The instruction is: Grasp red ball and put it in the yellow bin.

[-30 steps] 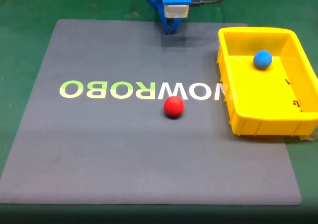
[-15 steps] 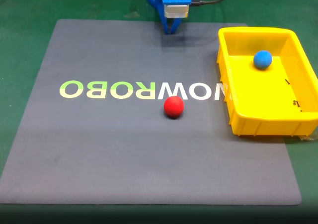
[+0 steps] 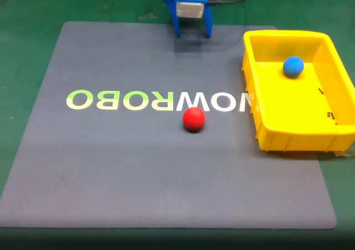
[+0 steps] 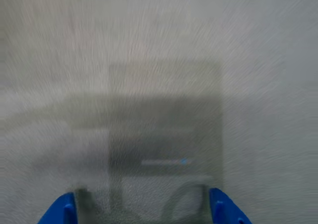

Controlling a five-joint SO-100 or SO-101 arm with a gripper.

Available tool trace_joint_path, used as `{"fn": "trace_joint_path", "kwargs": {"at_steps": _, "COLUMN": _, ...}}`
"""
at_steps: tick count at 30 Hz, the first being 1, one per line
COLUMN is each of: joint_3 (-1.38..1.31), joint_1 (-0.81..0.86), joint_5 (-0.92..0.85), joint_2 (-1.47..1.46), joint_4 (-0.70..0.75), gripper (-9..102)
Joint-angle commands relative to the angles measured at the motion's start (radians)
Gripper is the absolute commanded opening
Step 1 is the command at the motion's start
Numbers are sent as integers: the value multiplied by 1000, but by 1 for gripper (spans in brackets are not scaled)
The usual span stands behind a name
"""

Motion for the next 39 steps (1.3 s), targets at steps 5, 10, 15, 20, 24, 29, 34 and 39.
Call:
{"fn": "trace_joint_path", "kwargs": {"at_steps": 5, "joint_3": -396, "joint_1": 29, "joint_5": -11, "joint_2": -261, "joint_4": -75, "gripper": 31}}
{"fn": "trace_joint_path", "kwargs": {"at_steps": 10, "joint_3": -655, "joint_1": 74, "joint_5": -48, "joint_2": -598, "joint_4": -178, "gripper": 30}}
{"fn": "trace_joint_path", "kwargs": {"at_steps": 15, "joint_3": -807, "joint_1": 100, "joint_5": -74, "joint_2": -857, "joint_4": -295, "gripper": 30}}
{"fn": "trace_joint_path", "kwargs": {"at_steps": 20, "joint_3": -897, "joint_1": 94, "joint_5": -81, "joint_2": -1045, "joint_4": -379, "gripper": 30}}
{"fn": "trace_joint_path", "kwargs": {"at_steps": 24, "joint_3": -946, "joint_1": 71, "joint_5": -74, "joint_2": -1173, "joint_4": -448, "gripper": 30}}
{"fn": "trace_joint_path", "kwargs": {"at_steps": 29, "joint_3": -1025, "joint_1": 34, "joint_5": -37, "joint_2": -1351, "joint_4": -548, "gripper": 30}}
{"fn": "trace_joint_path", "kwargs": {"at_steps": 34, "joint_3": -1134, "joint_1": -2, "joint_5": -2, "joint_2": -1514, "joint_4": -584, "gripper": 30}}
{"fn": "trace_joint_path", "kwargs": {"at_steps": 39, "joint_3": -1261, "joint_1": -17, "joint_5": 17, "joint_2": -1671, "joint_4": -595, "gripper": 30}}
